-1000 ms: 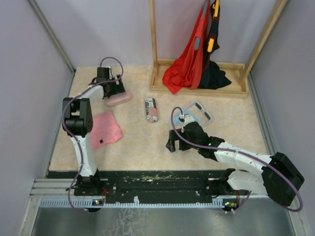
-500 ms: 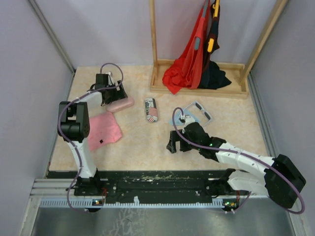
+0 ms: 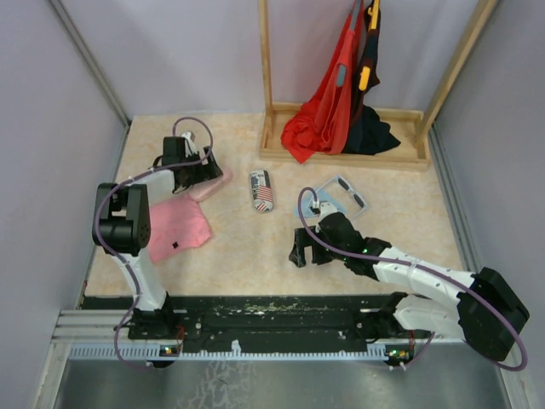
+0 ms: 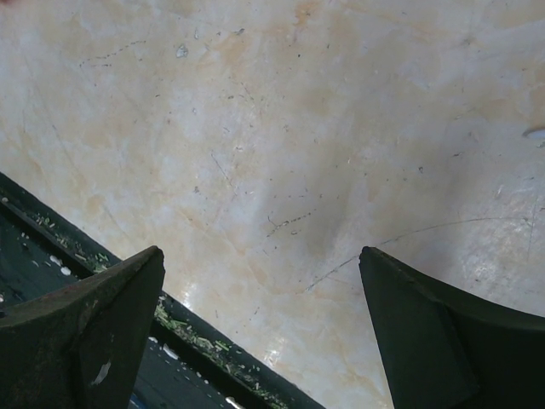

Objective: Organize the sunglasses
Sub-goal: Move the sunglasses case at the center of the board, then pick up the sunglasses case from the center of the board, then place the sunglasses case at the center of the board, then pick up the sunglasses case from the center of the board.

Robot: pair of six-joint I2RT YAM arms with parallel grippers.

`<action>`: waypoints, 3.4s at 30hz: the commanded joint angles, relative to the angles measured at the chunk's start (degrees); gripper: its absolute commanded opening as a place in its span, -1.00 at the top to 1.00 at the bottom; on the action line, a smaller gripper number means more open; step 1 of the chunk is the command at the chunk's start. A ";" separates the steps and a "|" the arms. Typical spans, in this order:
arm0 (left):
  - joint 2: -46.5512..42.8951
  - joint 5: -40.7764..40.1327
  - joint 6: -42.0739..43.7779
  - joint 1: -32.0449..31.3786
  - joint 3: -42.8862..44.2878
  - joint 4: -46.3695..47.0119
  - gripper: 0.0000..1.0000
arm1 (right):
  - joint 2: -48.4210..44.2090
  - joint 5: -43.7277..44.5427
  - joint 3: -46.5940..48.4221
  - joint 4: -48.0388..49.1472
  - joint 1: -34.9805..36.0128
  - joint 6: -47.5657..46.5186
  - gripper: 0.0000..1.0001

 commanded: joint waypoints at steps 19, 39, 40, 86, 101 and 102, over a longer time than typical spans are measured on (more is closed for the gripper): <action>-4.62 -16.52 3.89 -7.44 -2.92 -5.42 -0.82 | -0.43 -0.48 2.47 -0.46 1.24 0.29 -0.93; -6.76 -19.37 3.81 -9.72 -1.41 -8.41 -0.06 | -1.71 0.90 3.00 -2.34 2.26 0.38 -0.91; -7.58 -20.09 3.60 -10.27 -1.85 -8.92 -0.04 | -2.03 1.07 3.03 -2.59 2.24 0.38 -0.91; -21.02 -30.84 -14.60 -37.39 -15.78 -24.38 -0.66 | -3.52 3.74 3.00 -5.43 4.50 1.70 -0.91; -22.57 -25.82 -14.03 -34.45 -17.72 -22.43 -0.55 | -2.68 3.47 3.26 -5.06 4.85 1.67 -0.91; -22.63 -25.43 -13.92 -34.30 -17.81 -22.30 -0.54 | -2.66 3.47 3.32 -5.07 4.85 1.65 -0.91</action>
